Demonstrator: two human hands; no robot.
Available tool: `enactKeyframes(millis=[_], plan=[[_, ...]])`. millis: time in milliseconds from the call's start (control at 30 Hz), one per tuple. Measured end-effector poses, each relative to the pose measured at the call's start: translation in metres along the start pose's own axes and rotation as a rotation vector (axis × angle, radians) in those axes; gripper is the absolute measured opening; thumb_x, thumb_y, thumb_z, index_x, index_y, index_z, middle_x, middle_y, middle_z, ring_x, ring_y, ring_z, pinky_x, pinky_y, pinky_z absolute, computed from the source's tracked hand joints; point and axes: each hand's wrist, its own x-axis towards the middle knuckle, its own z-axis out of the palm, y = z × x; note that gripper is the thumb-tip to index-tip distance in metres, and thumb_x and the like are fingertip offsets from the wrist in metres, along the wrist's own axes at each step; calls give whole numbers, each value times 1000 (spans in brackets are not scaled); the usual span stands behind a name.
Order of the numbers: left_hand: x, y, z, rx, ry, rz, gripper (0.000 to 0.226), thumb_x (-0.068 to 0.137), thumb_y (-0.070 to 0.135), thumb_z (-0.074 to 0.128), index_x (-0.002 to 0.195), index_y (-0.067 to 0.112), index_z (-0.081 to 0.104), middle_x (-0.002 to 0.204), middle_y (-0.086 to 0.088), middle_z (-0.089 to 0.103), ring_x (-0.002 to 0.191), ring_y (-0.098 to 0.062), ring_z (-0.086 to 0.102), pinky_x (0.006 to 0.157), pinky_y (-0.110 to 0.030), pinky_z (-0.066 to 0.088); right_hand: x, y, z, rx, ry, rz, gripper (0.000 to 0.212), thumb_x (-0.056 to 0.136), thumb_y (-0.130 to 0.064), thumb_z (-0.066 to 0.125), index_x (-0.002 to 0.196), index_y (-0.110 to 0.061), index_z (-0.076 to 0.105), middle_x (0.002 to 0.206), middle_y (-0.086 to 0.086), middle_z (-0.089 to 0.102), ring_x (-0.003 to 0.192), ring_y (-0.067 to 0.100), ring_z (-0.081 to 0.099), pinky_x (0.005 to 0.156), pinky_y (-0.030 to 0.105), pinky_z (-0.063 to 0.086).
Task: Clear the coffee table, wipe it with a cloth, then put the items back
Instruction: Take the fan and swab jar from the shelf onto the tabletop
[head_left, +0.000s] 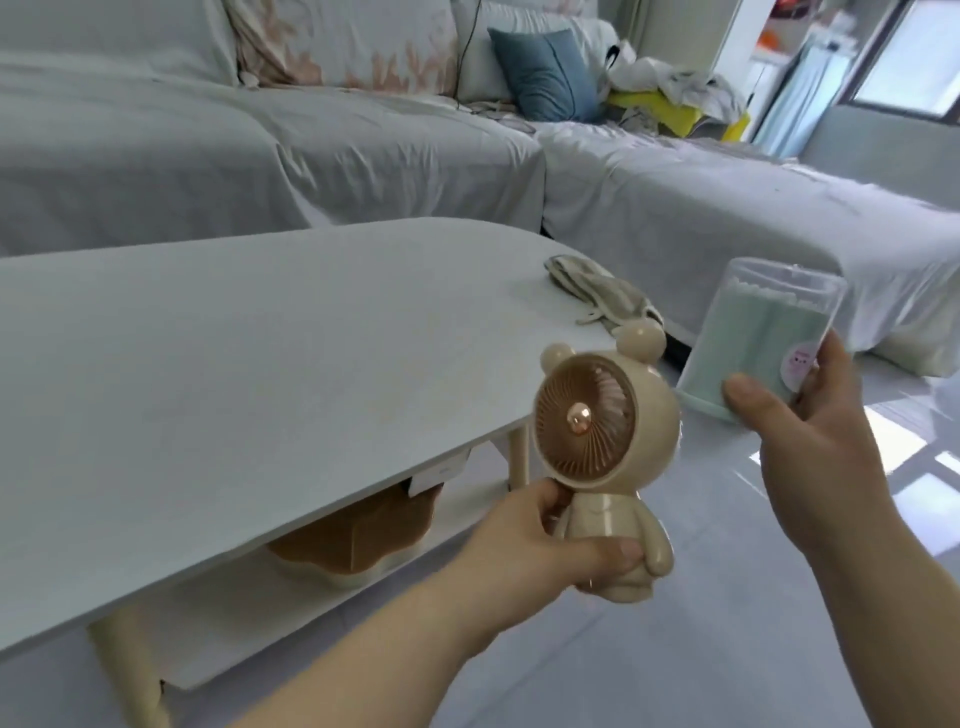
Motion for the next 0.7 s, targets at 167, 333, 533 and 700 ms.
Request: enactKeyframes(millis=[167,333,533,700], plan=[[-11,40,-43,17,258,211,50,38,25,78,85,19,65,72,8,72,69,-5,67,59,-17,50,12,-9,46,92,-201,-73,75,73,-6,60,137,-20,22,118,-7,52,97,-9,58,73,12,52],[-51,58,-118,196,578,241,44,52,18,82,91,21,62,83,7,67,62,5,63,53,-9,48,8,-8,130,187,-447,18,102,66,-1,67,142,-24,3,132,-4,44,112,3,54,88,29,52],[-110,61,-195,336,882,271,32,63,7,75,82,25,58,81,6,63,57,9,62,48,-5,44,-3,-14,225,205,-701,66,88,70,5,66,139,-20,17,116,-7,50,99,5,54,72,17,55],[-152,55,-243,441,998,162,45,63,13,76,104,5,60,108,-9,67,95,-23,63,79,-31,50,-25,-27,290,199,-844,71,83,70,1,69,133,-21,19,104,-15,45,93,2,53,79,21,52]])
